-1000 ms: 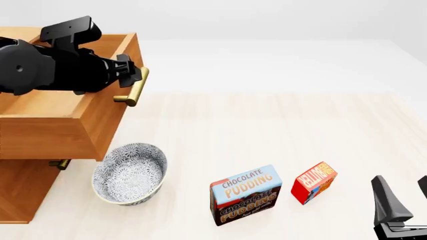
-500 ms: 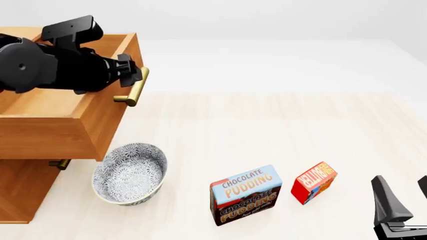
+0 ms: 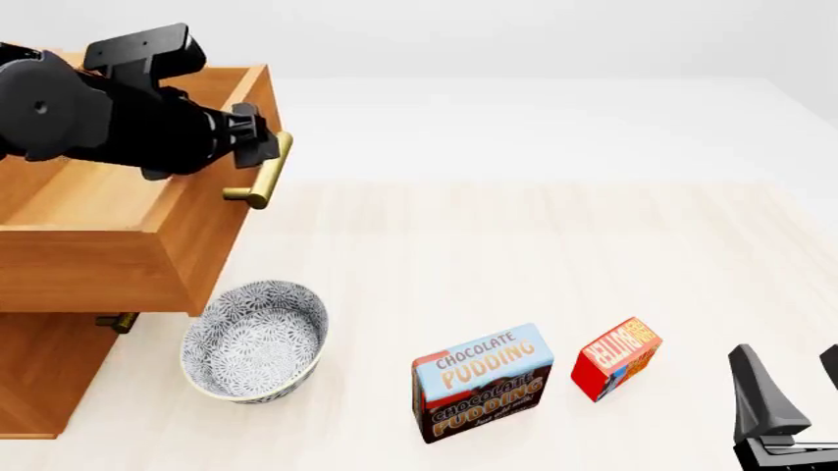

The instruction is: Put the butter at the back in the top drawer of the cabinet and close it.

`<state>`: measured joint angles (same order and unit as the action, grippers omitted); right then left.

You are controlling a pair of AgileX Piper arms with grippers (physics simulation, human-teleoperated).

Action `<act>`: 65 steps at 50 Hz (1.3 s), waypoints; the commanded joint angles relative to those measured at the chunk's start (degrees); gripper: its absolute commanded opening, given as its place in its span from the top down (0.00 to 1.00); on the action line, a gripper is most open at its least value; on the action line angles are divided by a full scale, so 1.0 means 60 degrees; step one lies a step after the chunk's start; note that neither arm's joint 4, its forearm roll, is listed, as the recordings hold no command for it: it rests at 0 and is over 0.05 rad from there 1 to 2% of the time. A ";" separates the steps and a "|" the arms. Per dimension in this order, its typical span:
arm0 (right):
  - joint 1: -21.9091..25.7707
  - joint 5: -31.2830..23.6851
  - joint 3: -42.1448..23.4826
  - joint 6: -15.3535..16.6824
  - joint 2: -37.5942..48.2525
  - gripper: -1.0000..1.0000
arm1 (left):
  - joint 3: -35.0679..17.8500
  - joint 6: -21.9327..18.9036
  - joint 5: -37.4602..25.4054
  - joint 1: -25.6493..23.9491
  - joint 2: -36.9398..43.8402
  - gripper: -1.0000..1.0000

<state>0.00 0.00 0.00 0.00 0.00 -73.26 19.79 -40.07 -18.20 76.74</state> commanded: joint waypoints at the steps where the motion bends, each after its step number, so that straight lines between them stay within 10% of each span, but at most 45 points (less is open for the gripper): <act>1: 0.0000 0.0000 0.0000 0.0000 0.0000 0.00 | -0.0623 -0.0641 -0.0487 -0.0152 -0.0237 0.00; 30: 0.0000 0.0000 0.0000 0.0000 0.0000 0.00 | -0.2134 -0.1504 -0.1851 0.0178 -0.0313 0.00; 65: 0.0000 0.0000 0.0000 0.0000 0.0000 0.00 | -0.3533 -0.1699 -0.1735 -0.1585 0.1024 0.00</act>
<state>0.00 0.00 0.00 0.00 0.00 -91.90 9.67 -50.94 -24.40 80.07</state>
